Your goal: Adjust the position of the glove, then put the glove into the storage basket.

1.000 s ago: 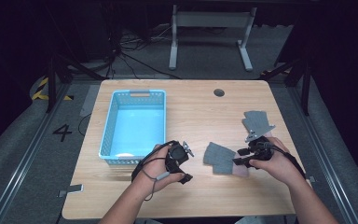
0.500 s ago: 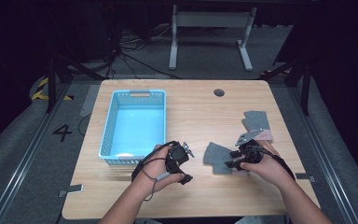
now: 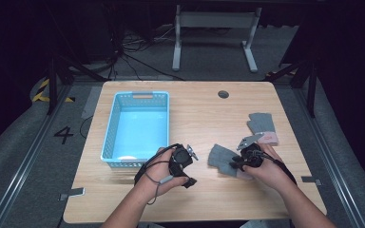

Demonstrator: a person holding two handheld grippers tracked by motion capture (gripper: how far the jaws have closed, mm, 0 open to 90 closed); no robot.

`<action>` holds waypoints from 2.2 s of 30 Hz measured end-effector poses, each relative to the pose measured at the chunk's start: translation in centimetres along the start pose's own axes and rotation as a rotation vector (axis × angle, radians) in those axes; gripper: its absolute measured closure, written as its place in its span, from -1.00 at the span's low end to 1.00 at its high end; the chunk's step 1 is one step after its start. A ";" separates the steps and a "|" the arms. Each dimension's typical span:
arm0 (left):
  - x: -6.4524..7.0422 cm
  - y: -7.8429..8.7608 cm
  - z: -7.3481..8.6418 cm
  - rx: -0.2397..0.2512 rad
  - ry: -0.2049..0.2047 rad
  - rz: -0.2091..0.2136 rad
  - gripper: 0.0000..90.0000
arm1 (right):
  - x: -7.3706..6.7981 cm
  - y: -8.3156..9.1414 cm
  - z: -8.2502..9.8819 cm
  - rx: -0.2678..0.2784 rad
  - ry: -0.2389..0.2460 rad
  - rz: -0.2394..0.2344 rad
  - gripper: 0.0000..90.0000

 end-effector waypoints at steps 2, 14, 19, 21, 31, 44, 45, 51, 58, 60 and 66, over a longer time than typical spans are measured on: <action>0.0 0.0 0.0 0.000 0.002 -0.001 -0.26 | 0.0 0.0 0.0 0.003 -0.010 -0.008 0.78; -0.2 0.4 0.1 0.014 0.008 -0.004 -0.26 | 0.0 1.3 -0.6 0.065 0.038 -0.057 0.89; -0.3 0.9 0.3 0.029 0.012 -0.010 -0.26 | -0.7 1.4 -1.4 0.073 0.102 -0.084 0.89; -0.4 1.0 0.5 0.034 0.023 -0.011 -0.25 | -1.3 1.4 -1.9 0.078 0.143 -0.111 0.89; -0.6 1.6 1.5 0.042 0.048 -0.025 -0.26 | -2.3 -0.1 -3.2 0.077 0.287 -0.175 0.77; -0.7 2.1 1.0 0.061 0.034 -0.018 -0.26 | -1.1 1.8 -2.5 0.194 0.097 -0.099 0.28; -0.7 2.1 1.0 0.061 0.034 -0.018 -0.26 | -0.9 2.0 -2.4 0.209 0.065 -0.098 0.27; -1.0 2.3 0.7 0.077 0.035 -0.019 -0.26 | -0.2 3.2 -1.8 0.241 -0.014 -0.058 0.23; -0.9 2.1 0.3 0.071 0.029 -0.008 -0.26 | 0.9 4.8 -0.5 0.268 -0.108 0.028 0.23; -0.9 2.1 0.3 0.072 0.028 -0.007 -0.26 | 1.0 4.9 -0.4 0.268 -0.114 0.040 0.24; -1.1 2.2 0.3 0.075 0.033 -0.011 -0.26 | 1.9 5.7 0.3 0.265 -0.155 0.101 0.23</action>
Point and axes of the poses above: each handheld gripper's, and its own axes: y roughly backward along the jaws, z roughly out of its underside, x roughly to its right, the point moved 1 cm from there along -y, roughly forward along the jaws, and after that the axes turned 10 degrees about y, right-handed, at the moved point
